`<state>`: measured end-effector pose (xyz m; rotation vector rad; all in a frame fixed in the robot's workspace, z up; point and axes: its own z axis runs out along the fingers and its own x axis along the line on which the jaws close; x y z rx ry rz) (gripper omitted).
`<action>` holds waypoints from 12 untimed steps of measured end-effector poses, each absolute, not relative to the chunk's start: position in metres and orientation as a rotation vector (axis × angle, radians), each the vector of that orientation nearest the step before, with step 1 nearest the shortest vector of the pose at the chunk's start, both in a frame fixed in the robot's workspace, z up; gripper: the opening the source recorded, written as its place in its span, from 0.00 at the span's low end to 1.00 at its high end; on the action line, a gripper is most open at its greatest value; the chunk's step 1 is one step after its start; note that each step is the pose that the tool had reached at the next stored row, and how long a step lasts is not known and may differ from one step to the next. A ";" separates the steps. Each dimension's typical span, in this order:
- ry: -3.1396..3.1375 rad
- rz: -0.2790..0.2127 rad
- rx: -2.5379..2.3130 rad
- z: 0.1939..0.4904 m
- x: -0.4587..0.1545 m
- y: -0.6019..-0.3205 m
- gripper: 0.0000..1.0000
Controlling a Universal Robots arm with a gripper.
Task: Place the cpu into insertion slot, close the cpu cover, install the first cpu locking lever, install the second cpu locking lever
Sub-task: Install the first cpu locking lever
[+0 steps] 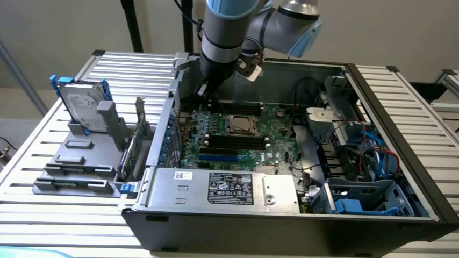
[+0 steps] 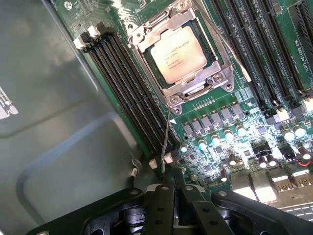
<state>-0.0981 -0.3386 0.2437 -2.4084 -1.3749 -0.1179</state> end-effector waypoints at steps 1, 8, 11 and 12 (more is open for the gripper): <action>-1.371 -0.119 -2.411 0.244 -0.097 -0.338 0.11; -1.359 -0.121 -2.418 0.244 -0.079 -0.337 0.11; -1.358 -0.121 -2.419 0.244 -0.068 -0.337 0.11; -1.357 -0.121 -2.419 0.244 -0.064 -0.337 0.11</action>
